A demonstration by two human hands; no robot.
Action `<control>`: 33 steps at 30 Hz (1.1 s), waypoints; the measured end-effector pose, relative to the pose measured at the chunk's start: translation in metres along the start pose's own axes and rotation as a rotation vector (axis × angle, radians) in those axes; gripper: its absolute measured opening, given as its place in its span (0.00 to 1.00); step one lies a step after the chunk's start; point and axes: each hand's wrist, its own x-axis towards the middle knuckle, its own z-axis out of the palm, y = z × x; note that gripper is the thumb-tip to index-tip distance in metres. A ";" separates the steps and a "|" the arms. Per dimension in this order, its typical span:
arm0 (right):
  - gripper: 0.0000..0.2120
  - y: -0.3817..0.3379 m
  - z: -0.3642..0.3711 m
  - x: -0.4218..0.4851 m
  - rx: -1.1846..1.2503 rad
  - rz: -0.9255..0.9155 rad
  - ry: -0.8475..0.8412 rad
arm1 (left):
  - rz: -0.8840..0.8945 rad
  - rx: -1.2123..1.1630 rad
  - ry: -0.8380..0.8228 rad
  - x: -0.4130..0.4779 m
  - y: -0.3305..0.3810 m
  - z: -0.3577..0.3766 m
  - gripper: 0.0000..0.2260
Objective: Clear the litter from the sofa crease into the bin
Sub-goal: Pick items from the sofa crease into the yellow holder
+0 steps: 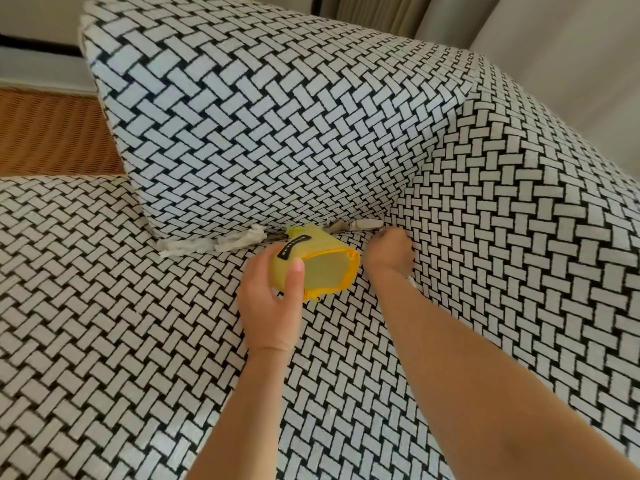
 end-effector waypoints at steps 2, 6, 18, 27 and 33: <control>0.12 0.002 0.001 -0.004 0.003 -0.030 0.044 | -0.015 0.032 0.000 0.000 0.000 0.001 0.28; 0.11 0.002 0.003 0.000 -0.006 -0.004 0.015 | -0.022 0.065 -0.002 0.001 -0.001 0.002 0.29; 0.12 0.007 0.004 -0.003 0.034 -0.031 -0.002 | -0.006 0.109 0.006 0.000 0.002 0.003 0.29; 0.11 0.028 -0.001 -0.038 0.768 -0.330 0.047 | -0.003 0.064 0.034 0.000 0.003 0.003 0.28; 0.08 0.026 -0.016 -0.045 1.091 -0.358 -0.122 | -0.008 0.105 0.045 0.000 0.001 0.007 0.29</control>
